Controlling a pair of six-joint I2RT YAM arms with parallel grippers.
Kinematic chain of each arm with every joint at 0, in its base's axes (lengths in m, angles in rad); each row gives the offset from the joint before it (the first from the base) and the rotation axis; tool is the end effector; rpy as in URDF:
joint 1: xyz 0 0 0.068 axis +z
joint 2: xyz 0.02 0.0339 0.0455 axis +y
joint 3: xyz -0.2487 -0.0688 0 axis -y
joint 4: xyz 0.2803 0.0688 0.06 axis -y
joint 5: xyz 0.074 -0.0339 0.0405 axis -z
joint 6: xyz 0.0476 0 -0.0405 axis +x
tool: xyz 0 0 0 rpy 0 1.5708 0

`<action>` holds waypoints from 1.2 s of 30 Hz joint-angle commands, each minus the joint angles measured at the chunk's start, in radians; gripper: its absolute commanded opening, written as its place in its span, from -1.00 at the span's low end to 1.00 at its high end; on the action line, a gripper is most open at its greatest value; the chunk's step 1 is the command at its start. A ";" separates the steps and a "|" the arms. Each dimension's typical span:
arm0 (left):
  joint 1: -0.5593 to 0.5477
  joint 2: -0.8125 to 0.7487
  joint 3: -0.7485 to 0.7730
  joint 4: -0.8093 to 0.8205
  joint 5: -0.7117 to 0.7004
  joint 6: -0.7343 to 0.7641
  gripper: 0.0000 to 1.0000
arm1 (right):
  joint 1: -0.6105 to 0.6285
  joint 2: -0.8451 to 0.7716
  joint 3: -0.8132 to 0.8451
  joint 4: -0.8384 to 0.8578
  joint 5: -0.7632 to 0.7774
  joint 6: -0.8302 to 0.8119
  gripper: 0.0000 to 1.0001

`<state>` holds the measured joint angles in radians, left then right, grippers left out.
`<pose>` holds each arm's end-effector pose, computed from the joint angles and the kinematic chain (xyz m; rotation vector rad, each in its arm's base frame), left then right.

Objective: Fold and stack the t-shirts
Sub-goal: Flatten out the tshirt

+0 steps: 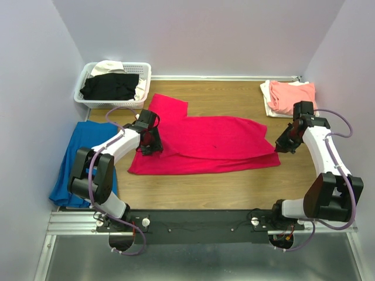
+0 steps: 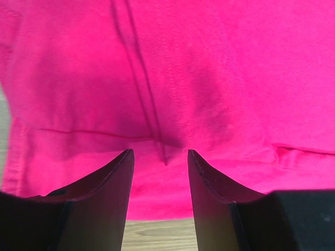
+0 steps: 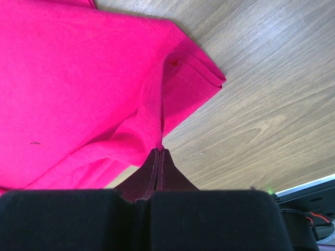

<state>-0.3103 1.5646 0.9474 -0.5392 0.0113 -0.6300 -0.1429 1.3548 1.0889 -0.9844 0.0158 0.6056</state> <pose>0.3148 -0.1015 0.1376 -0.4367 2.7292 -0.2771 0.2881 -0.0422 0.2253 1.0361 2.6280 0.0830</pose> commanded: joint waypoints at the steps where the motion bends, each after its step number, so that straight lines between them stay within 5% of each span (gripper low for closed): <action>1: -0.015 0.040 0.010 0.036 0.042 -0.019 0.10 | 0.002 0.015 -0.012 0.020 -0.008 -0.003 -0.99; 17: -0.039 0.074 0.045 0.022 0.055 -0.023 -0.10 | 0.002 0.017 -0.026 0.021 0.007 -0.006 -0.99; 36: -0.064 0.017 0.059 -0.042 0.019 -0.037 -0.09 | 0.002 0.024 -0.043 0.029 0.012 -0.007 -0.99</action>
<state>-0.3622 1.6245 0.9855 -0.5556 0.0387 -0.6575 -0.1429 1.3663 1.0531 -0.9665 0.0162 0.6048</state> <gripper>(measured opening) 0.456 0.012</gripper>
